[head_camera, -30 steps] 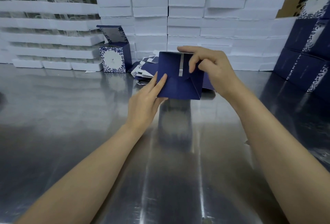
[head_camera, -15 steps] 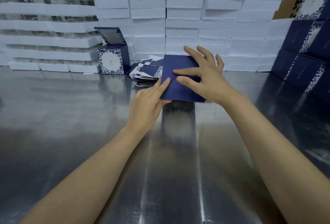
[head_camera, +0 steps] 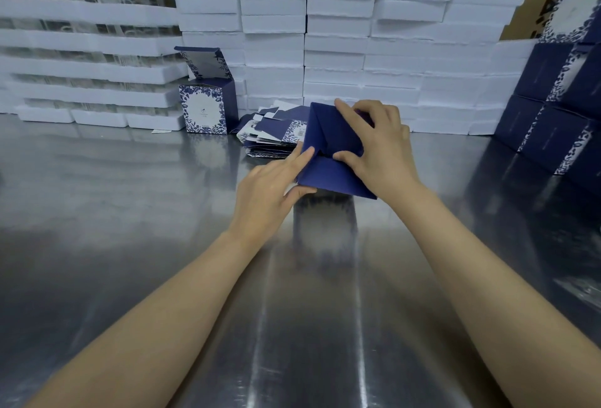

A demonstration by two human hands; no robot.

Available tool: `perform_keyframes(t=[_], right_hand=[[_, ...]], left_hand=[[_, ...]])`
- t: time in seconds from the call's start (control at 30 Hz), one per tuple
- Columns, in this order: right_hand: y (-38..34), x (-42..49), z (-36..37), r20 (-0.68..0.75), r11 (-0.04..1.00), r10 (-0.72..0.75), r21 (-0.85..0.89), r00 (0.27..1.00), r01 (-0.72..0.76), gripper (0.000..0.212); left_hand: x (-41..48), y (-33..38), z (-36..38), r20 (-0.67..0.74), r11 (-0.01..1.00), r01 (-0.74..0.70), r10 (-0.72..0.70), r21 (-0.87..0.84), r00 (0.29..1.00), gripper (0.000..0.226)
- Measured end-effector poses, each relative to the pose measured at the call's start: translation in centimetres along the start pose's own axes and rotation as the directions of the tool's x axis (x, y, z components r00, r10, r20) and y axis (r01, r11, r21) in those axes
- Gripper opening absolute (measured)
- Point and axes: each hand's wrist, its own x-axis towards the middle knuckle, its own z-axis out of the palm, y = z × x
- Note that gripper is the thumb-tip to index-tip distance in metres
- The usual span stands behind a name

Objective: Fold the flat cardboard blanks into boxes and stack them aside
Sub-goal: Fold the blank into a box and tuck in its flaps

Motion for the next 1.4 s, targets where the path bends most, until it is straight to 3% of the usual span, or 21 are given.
perform_keyframes(t=[0.07,0.17,0.3,0.37,0.47,0.53,0.6,0.67,0.8,0.97,1.1,1.17,1.27,1.33,1.4], right_hand=[[0.3,0.1,-0.3,-0.017,0.99,0.009,0.14,1.0,-0.007,0.059],[1.0,0.3,-1.0,-0.08,0.905,0.159,0.411,0.984,-0.112,0.043],[1.7,0.4,-1.7,0.062,0.822,0.227,0.523,0.972,-0.225,0.038],[1.7,0.5,-2.0,0.099,0.822,0.217,0.517,0.971,-0.236,0.042],[1.6,0.4,-1.9,0.119,0.839,0.203,0.491,0.972,-0.236,0.045],[1.2,0.3,-1.7,0.153,0.811,0.247,0.507,0.957,-0.291,0.042],[0.7,0.2,-1.3,0.215,0.796,0.253,0.509,0.943,-0.329,0.041],[0.1,0.0,-0.9,0.29,0.773,0.233,0.524,0.928,-0.358,0.037],[-0.6,-0.7,-0.5,0.275,0.768,0.171,0.564,0.946,-0.303,0.026],[-0.4,-1.7,1.5,0.138,0.849,0.122,0.499,0.983,-0.175,0.055],[0.7,-4.0,4.0,0.035,0.793,0.087,0.602,0.996,-0.091,0.06],[1.3,-4.8,4.9,0.097,0.732,0.129,0.662,0.987,-0.161,0.067],[2.1,-4.5,5.0,0.188,0.526,0.38,0.761,0.906,-0.379,0.057],[2.9,-4.4,5.0,0.255,0.414,0.473,0.781,0.844,-0.468,0.043],[3.2,-4.2,4.9,0.299,0.324,0.523,0.796,0.798,-0.511,0.026]], left_hand=[[0.0,0.0,-0.1,0.005,0.998,0.054,-0.054,-0.022,0.999,0.065],[-0.1,0.1,-0.3,0.034,0.991,0.121,-0.119,-0.054,0.992,0.07],[-0.1,0.1,0.0,0.072,0.983,0.145,-0.137,-0.115,0.988,0.071],[-0.3,0.2,0.3,0.079,0.95,0.195,-0.181,-0.244,0.98,0.07],[-0.3,0.2,0.7,0.132,0.737,0.398,-0.393,-0.546,0.91,0.073],[-0.3,0.1,1.0,0.187,0.585,0.51,-0.523,-0.63,0.831,0.072],[-0.2,0.3,1.0,0.261,0.457,0.545,-0.547,-0.703,0.795,0.066],[-0.3,0.5,1.0,0.301,0.383,0.512,-0.49,-0.769,0.818,0.063],[-0.2,0.1,0.6,0.236,0.466,0.467,-0.47,-0.752,0.85,0.068],[0.1,0.1,0.7,0.06,0.623,0.302,-0.378,-0.722,0.924,0.057],[0.0,-0.7,0.8,0.008,0.685,0.219,-0.297,-0.694,0.955,0.06],[-0.1,-0.9,0.7,0.011,0.616,0.31,-0.44,-0.724,0.898,0.057],[-0.3,-2.1,0.4,-0.072,0.542,0.481,-0.712,-0.689,0.699,0.044],[-0.4,-2.6,0.3,-0.064,0.496,0.506,-0.756,-0.706,0.651,0.044],[-0.1,-2.5,0.6,-0.021,0.482,0.533,-0.755,-0.696,0.655,0.046]])
